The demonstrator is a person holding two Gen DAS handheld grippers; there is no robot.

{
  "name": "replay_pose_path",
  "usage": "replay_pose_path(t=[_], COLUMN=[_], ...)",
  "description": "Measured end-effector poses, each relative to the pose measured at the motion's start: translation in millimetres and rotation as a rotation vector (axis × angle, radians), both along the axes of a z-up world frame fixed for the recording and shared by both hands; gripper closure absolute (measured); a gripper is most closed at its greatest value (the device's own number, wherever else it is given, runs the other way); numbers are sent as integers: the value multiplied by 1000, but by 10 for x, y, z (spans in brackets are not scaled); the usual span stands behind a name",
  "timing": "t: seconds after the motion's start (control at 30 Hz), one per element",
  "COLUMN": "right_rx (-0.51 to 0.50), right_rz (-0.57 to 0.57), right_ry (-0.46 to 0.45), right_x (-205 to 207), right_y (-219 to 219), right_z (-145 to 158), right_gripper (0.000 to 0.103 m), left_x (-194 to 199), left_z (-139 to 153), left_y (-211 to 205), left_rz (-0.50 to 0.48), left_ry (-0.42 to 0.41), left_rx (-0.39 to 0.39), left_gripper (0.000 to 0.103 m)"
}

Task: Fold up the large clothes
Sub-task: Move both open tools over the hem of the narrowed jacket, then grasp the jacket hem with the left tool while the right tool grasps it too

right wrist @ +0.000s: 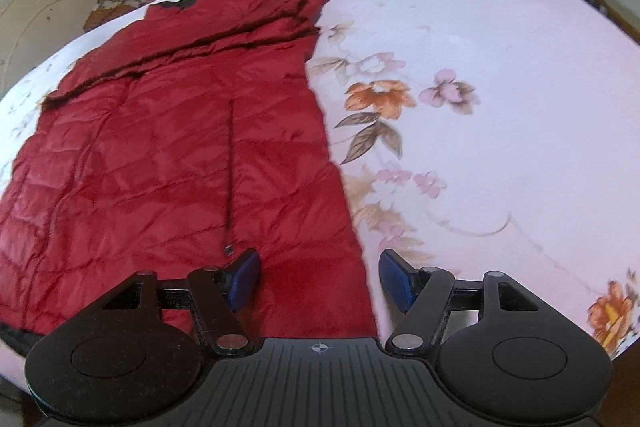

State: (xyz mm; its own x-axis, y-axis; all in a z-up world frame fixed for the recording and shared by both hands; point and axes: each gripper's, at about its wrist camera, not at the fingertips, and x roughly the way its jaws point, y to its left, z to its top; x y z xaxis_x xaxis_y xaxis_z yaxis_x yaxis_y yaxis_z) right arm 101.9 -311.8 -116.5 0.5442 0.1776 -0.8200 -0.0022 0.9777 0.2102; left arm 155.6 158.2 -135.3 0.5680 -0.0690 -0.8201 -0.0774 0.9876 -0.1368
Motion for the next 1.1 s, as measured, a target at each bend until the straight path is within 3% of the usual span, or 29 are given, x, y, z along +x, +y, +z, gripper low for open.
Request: replay_pose_path(t=[0.13, 0.23, 0.3, 0.37, 0.4, 0.43, 0.6, 0.8, 1.1], right_rx=[4, 20, 35, 46, 60, 71, 124, 148, 118], right_rz=[31, 52, 61, 61, 64, 63, 67, 49, 35], right_ry=[6, 20, 30, 33, 34, 34, 8, -118, -292], right_x=[-72, -85, -76, -79, -87, -95, -99, -48, 404], right_y=[64, 100, 119, 138, 152, 169, 211, 186, 187], right_z=[-5, -3, -3, -1, -3, -3, 123, 503, 984], right_gripper=[41, 64, 73, 81, 90, 93, 95, 95, 95], left_x=[-18, -26, -19, -27, -34, -41, -35, 68, 633], left_z=[11, 23, 25, 25, 18, 17, 147, 487, 962], left_y=[-25, -46, -56, -42, -32, -34, -21, 28, -81], left_rz=[-39, -60, -73, -82, -83, -84, -82, -86, -103], left_ry=[-1, 6, 12, 10, 7, 3, -28, -132, -277], left_rx=[-28, -54, -59, -74, -87, -94, -136, -173, -174], left_gripper=[49, 64, 68, 81, 84, 87, 94, 94, 94])
